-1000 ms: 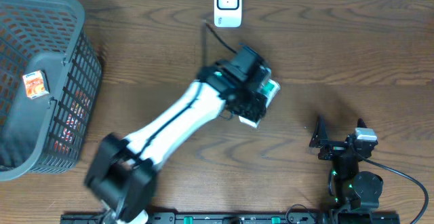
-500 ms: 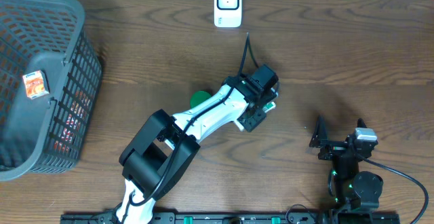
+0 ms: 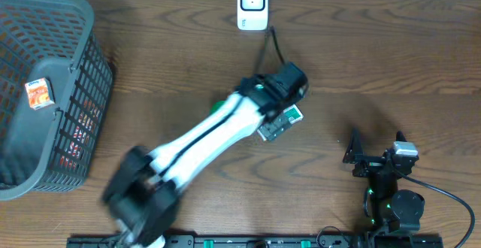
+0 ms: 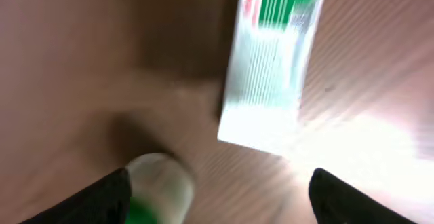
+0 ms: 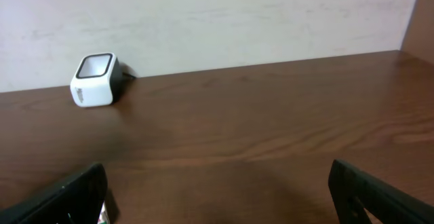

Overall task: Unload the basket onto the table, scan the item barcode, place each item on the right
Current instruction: 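Carry the Panadol box right of the bottle and release it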

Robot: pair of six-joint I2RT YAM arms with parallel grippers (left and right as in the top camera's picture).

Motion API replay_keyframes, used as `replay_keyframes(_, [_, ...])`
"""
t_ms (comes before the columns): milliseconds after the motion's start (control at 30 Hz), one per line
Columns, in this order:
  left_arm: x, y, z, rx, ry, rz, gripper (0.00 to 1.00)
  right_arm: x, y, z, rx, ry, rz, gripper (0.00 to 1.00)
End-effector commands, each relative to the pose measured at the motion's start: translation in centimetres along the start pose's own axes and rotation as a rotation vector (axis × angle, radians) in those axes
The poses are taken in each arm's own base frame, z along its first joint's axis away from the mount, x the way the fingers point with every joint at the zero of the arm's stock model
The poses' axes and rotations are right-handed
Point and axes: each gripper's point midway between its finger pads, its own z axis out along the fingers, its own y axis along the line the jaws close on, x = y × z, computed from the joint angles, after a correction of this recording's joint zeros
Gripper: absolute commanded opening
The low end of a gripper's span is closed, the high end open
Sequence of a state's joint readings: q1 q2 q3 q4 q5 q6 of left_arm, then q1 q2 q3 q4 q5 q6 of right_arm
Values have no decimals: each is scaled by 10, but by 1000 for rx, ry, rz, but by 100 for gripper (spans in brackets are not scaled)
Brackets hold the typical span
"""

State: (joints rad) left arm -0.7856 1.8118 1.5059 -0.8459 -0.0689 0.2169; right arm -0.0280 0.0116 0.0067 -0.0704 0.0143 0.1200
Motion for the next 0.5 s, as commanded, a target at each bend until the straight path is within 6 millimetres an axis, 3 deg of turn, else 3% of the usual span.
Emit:
replay_keyframes(0, [-36, 10, -121, 19, -327, -20, 88, 1, 3, 0, -14, 1, -14, 99])
replay_keyframes(100, [-28, 23, -212, -25, -547, -62, 90, 1, 3, 0, -14, 1, -14, 99])
replay_keyframes(167, [-9, 53, -262, -139, -656, -191, 93, 1, 3, 0, -14, 1, -14, 99])
replay_keyframes(233, [24, 92, -306, -297, -741, -366, 99, 1, 3, 0, -14, 1, -14, 99])
replay_keyframes(333, [102, 149, -369, -554, -853, -699, 98, 1, 3, 0, -14, 1, -14, 99])
replay_keyframes(467, [189, 173, -425, -796, -958, -992, 98, 1, 3, 0, -14, 1, -14, 99])
